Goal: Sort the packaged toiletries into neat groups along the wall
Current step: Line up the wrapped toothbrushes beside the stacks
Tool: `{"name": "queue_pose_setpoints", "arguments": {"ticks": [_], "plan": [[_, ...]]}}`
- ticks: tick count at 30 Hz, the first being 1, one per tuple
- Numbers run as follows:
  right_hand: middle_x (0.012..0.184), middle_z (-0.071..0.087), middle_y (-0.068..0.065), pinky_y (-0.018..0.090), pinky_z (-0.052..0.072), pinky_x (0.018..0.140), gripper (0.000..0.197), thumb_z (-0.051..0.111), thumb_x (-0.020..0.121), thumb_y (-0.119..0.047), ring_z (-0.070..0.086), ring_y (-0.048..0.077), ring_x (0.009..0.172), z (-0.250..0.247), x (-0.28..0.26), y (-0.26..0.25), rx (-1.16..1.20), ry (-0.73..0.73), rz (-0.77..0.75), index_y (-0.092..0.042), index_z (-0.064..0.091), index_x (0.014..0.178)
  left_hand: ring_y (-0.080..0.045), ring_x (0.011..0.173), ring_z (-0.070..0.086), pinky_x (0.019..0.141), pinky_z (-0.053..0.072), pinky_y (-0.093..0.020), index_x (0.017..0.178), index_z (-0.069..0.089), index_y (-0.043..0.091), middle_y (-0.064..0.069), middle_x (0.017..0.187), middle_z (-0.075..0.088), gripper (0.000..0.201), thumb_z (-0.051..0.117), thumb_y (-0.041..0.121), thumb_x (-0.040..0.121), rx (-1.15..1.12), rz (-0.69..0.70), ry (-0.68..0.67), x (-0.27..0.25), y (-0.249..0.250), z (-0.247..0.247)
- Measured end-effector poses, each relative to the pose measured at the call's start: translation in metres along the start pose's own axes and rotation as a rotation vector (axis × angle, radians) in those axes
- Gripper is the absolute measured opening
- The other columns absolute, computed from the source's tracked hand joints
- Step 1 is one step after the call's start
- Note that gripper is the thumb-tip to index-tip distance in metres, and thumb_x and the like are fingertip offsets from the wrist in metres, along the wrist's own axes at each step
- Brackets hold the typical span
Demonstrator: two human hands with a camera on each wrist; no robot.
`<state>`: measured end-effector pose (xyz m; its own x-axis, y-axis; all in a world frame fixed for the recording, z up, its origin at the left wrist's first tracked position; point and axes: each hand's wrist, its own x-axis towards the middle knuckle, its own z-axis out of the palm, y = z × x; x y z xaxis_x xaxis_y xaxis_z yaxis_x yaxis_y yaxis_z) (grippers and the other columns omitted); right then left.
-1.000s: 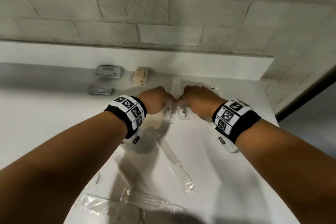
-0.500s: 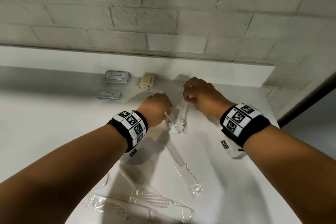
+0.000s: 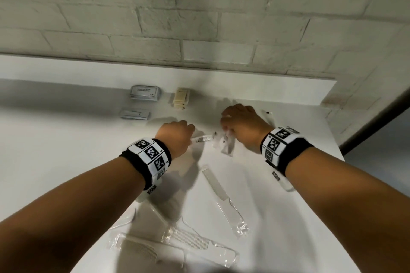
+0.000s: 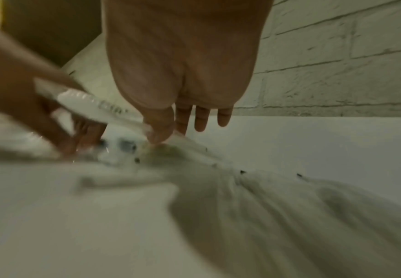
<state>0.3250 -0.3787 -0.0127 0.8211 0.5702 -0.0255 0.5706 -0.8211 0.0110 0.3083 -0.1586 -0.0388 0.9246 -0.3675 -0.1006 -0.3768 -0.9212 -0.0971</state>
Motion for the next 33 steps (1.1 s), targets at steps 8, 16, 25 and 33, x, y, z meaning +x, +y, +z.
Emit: {"name": "queue_pose_setpoints", "arguments": {"ticks": [8, 16, 25, 33], "plan": [[0.111, 0.068, 0.011, 0.023, 0.053, 0.062, 0.037, 0.048, 0.091, -0.008, 0.067, 0.025, 0.086, -0.041, 0.040, -0.002, 0.834, 0.123, 0.524, -0.012, 0.053, 0.128, -0.029, 0.102, 0.057, 0.079, 0.043, -0.034, 0.115, 0.053, 0.006, -0.014, 0.113, 0.058, 0.034, 0.050, 0.033, 0.095, -0.344, -0.264, -0.082, 0.022, 0.009, -0.007], [0.157, 0.025, 0.010, 0.028, 0.023, 0.114, 0.048, 0.037, 0.098, -0.006, 0.029, 0.025, 0.143, 0.000, 0.014, 0.011, 0.410, -0.150, 0.561, -0.007, 0.033, 0.146, -0.020, 0.134, 0.040, 0.111, 0.031, -0.030, 0.143, 0.039, 0.028, 0.000, 0.148, 0.040, 0.049, 0.048, 0.021, 0.095, -0.438, -0.098, -0.160, 0.020, 0.000, -0.025], [0.127, 0.047, 0.015, 0.039, 0.046, 0.097, 0.049, 0.057, 0.090, -0.037, 0.053, 0.036, 0.115, 0.017, -0.002, -0.042, 0.322, -0.220, 0.466, -0.015, 0.046, 0.132, -0.021, 0.141, 0.032, 0.115, 0.027, -0.030, 0.152, 0.019, 0.023, 0.006, 0.159, 0.021, 0.066, 0.052, 0.026, 0.094, -0.289, 0.083, -0.212, 0.007, 0.010, 0.000], [0.135, 0.046, 0.002, 0.047, 0.038, 0.099, 0.041, 0.044, 0.092, -0.035, 0.041, 0.036, 0.124, 0.025, 0.027, -0.034, 0.174, -0.247, 0.565, -0.027, 0.048, 0.131, -0.030, 0.127, 0.048, 0.107, 0.038, -0.040, 0.140, 0.041, 0.013, -0.010, 0.140, 0.048, 0.045, 0.046, 0.020, 0.095, -0.333, 0.052, -0.307, 0.039, 0.015, -0.011]]}}
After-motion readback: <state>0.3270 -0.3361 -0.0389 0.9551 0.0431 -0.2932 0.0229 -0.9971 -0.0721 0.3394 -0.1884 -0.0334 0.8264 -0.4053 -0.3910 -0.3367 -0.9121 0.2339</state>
